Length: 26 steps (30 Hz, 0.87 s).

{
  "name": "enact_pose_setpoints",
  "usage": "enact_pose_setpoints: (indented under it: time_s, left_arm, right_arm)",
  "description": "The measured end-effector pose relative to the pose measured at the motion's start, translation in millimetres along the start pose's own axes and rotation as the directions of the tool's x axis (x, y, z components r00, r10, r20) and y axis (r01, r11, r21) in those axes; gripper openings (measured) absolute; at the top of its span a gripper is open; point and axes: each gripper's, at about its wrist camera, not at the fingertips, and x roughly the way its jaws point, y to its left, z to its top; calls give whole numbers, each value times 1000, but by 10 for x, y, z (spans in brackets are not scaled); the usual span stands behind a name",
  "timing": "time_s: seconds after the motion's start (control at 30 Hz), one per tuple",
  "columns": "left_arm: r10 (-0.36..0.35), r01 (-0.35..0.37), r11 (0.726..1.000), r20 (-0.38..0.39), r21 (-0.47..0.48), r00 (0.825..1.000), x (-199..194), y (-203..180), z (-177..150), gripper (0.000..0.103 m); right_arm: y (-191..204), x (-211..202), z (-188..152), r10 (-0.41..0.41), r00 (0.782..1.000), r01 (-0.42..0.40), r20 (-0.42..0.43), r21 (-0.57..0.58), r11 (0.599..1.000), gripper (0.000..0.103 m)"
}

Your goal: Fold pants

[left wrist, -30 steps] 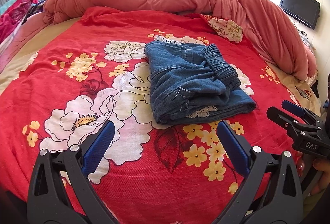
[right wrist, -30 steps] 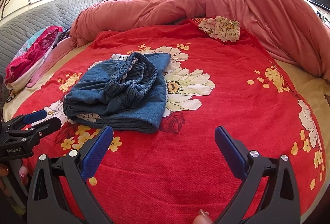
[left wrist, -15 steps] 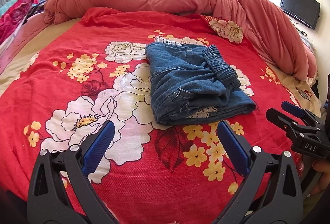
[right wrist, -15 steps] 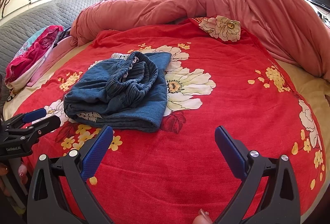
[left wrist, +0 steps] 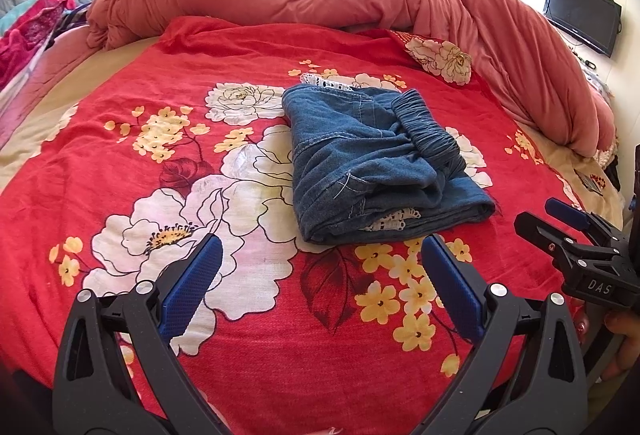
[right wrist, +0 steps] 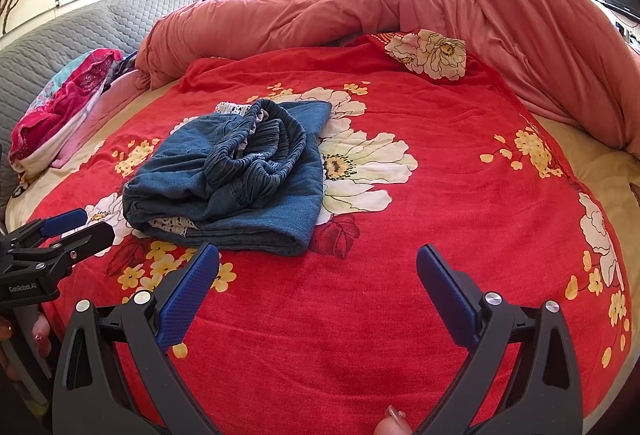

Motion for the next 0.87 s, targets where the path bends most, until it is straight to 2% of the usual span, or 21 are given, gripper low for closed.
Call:
enact_pose_setpoints:
  time_s: [0.17, 0.27, 0.4, 0.5, 0.6, 0.63, 0.67, 0.73, 0.8, 0.83, 0.87]
  left_arm:
    - [4, -4, 1000, -10, 4, 1000, 3, -10, 8, 94]
    - [-20, 19, 1000, -30, -8, 999, 19, -13, 22, 94]
    - [-13, 13, 1000, -18, -14, 1000, -15, -12, 37, 94]
    - [-25, 27, 998, 30, -48, 999, -109, 52, 63, 94]
    - [-45, 49, 994, 48, -94, 998, -158, 272, 216, 94]
    - [-28, 32, 994, 33, -108, 999, -139, 386, 287, 94]
    - [25, -26, 992, -14, -124, 1000, -71, 556, 391, 94]
    - [110, -122, 983, -91, -141, 990, 81, 887, 556, 94]
    - [224, -246, 955, -142, -163, 964, 293, 1351, 725, 94]
    - [281, -309, 935, -165, -175, 945, 402, 1558, 791, 94]
    - [337, -374, 908, -202, -187, 919, 559, 1826, 878, 94]
  right_arm:
    - [-8, 7, -8, 2, 1000, -2, -2, 0, 1000, 98]
    - [-12, 2, -14, -1, 1000, 1, -1, 2, 1000, 98]
    - [-61, 0, -26, 1, 1000, -1, -6, 15, 1000, 98]
    - [-152, 9, -18, -1, 1000, 1, -5, 36, 999, 98]
    - [-350, 24, 8, -32, 999, 33, -11, 62, 998, 98]
    - [-460, 29, 33, -56, 998, 57, -19, 69, 996, 98]
    - [-558, 29, 61, -76, 997, 78, -21, 76, 994, 98]
    - [-905, 28, 156, -168, 985, 170, -25, 103, 980, 98]
    - [-1347, 90, 274, -268, 961, 274, -63, 118, 955, 98]
    - [-1564, 124, 327, -325, 942, 333, -78, 123, 935, 98]
    - [-1772, 162, 381, -369, 925, 378, -88, 132, 916, 98]
